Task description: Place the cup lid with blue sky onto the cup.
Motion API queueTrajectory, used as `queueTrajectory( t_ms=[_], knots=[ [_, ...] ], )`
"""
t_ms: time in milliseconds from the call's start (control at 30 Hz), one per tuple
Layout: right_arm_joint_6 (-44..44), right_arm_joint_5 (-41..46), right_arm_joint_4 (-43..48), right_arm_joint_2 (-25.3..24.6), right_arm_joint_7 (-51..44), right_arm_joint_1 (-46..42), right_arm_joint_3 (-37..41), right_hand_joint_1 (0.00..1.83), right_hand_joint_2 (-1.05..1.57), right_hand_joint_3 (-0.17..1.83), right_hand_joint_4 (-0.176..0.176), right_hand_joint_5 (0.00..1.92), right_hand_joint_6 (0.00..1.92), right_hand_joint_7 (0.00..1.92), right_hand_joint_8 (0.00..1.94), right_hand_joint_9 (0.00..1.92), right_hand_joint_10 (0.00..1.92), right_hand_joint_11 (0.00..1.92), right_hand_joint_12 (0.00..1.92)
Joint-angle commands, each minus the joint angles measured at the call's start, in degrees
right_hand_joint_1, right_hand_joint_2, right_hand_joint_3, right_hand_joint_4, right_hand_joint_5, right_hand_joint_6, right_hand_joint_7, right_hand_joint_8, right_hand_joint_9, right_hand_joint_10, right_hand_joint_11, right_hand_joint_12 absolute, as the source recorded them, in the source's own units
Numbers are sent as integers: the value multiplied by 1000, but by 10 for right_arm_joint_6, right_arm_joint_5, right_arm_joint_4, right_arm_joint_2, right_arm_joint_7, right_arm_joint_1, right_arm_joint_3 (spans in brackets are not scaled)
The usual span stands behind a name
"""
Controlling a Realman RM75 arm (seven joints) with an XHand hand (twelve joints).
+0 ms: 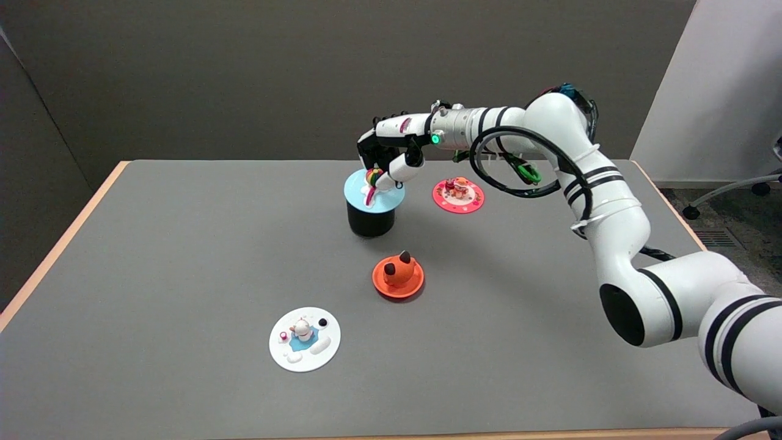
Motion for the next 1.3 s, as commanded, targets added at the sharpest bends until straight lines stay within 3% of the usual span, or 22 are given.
queueTrajectory(
  t_ms=[33,367,467,600,1300],
  knots=[
    [2,-10,13,-3,2,18,-2,1109,1222,222,-54,539,1772,695,1396,467,1303,279,1646],
    [25,-14,64,-14,2,39,-12,1101,1252,177,-53,526,1783,685,1403,503,1260,312,1576],
    [36,-14,82,-15,2,49,-16,1108,1217,235,-55,536,1774,696,1390,462,1318,265,1664],
    [49,-15,99,-15,1,62,-24,1108,1236,203,-54,529,1785,686,1405,462,1295,280,1644],
    [45,-24,96,-17,2,58,-19,1106,1232,216,-58,523,1791,687,1401,457,1302,266,1650]
  ],
)
